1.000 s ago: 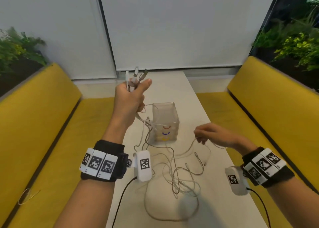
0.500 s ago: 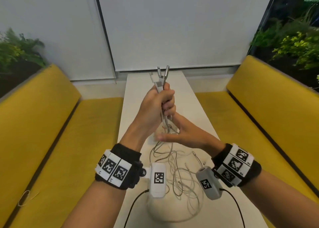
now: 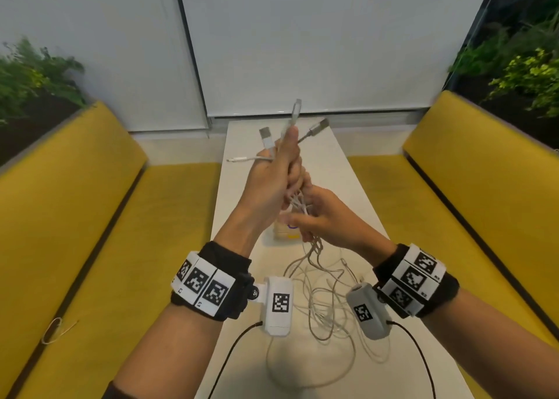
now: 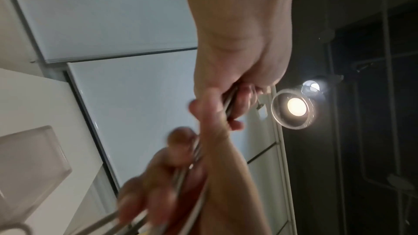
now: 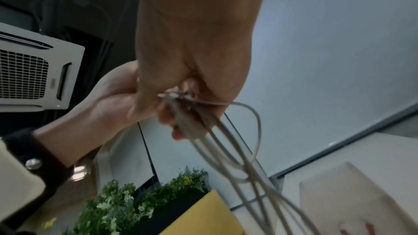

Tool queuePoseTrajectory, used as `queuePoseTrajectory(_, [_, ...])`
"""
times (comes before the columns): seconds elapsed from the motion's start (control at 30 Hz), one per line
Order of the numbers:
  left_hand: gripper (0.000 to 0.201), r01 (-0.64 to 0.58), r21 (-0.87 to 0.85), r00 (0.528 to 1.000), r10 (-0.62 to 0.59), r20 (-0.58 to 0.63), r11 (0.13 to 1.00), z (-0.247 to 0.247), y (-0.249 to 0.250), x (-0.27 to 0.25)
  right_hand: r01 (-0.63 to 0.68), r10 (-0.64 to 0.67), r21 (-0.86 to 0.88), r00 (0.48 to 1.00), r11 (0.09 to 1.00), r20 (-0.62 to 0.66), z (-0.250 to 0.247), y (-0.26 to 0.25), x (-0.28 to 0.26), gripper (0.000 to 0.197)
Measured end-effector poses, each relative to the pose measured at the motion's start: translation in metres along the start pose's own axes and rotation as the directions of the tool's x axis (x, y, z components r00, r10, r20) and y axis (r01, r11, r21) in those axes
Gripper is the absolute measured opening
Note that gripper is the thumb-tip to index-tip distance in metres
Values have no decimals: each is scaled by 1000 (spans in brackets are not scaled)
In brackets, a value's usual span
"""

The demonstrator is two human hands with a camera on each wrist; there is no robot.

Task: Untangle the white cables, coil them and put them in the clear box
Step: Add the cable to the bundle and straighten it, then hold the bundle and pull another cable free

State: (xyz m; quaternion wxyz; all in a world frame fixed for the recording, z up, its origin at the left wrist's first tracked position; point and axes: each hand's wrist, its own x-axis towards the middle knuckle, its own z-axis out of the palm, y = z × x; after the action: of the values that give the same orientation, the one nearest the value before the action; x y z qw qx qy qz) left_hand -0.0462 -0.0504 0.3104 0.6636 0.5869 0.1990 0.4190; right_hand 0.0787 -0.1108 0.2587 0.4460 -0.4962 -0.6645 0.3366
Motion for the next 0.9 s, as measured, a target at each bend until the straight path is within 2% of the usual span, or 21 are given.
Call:
queuePoseTrajectory(0.1, [42, 38, -267, 999, -45, -22, 963, -12, 5, 6, -59, 70, -128, 994, 990, 86, -9, 10, -6, 23])
queuePoseTrajectory(0.23, [31, 7, -347, 999, -18, -27, 938, -22, 7, 10, -122, 153, -202, 977, 972, 146, -26, 17, -8, 15])
queuePoseTrajectory(0.27, [25, -15, -380, 1000, 4, -31, 925, -22, 8, 11, -139, 167, -169, 972, 976, 163, -29, 18, -8, 15])
queuePoseTrajectory(0.37, [19, -69, -412, 997, 56, -43, 909, -22, 15, 13, -198, 159, 136, 954, 971, 255, -33, 16, -11, 31])
queuePoseTrajectory(0.47, [22, -49, -432, 997, 71, 35, 901, -24, 22, 12, -304, 115, 394, 893, 867, 434, -35, 24, -16, 64])
queuePoseTrajectory(0.5, [23, -29, -441, 997, 60, 57, 897, -26, 23, 11, -326, 133, 437, 899, 838, 416, -38, 33, -17, 66])
queuePoseTrajectory(0.53, [23, -9, -449, 996, 45, 70, 893, -29, 25, 10, -343, 206, 445, 922, 827, 328, -43, 47, -17, 62])
queuePoseTrajectory(0.57, [23, 10, -459, 996, 30, 80, 888, -31, 25, 9, -369, 327, 415, 929, 832, 171, -48, 63, -18, 55])
queuePoseTrajectory(0.6, [23, 28, -463, 996, 14, 86, 886, -34, 24, 9, -420, 450, 358, 893, 834, -1, -52, 84, -19, 46])
queuePoseTrajectory(0.67, [22, 66, -435, 996, -33, 83, 898, -37, 19, 7, -573, 599, 174, 762, 801, -248, -57, 136, -32, 29])
queuePoseTrajectory(0.7, [23, 83, -409, 996, -59, 72, 909, -38, 14, 5, -659, 640, 47, 709, 751, -296, -58, 164, -41, 25])
queuePoseTrajectory(0.77, [26, 119, -364, 993, -108, 50, 924, -40, 5, 0, -759, 715, -248, 650, 602, -257, -50, 210, -61, 29])
queuePoseTrajectory(0.8, [27, 137, -354, 991, -128, 50, 925, -41, 0, -2, -759, 755, -395, 622, 518, -206, -43, 230, -71, 33])
queuePoseTrajectory(0.87, [28, 171, -343, 985, -157, 68, 924, -43, -8, -8, -674, 814, -638, 567, 372, -125, -20, 254, -89, 38])
queuePoseTrajectory(0.9, [29, 183, -336, 983, -166, 80, 924, -44, -11, -10, -605, 817, -740, 561, 294, -133, -7, 263, -98, 38])
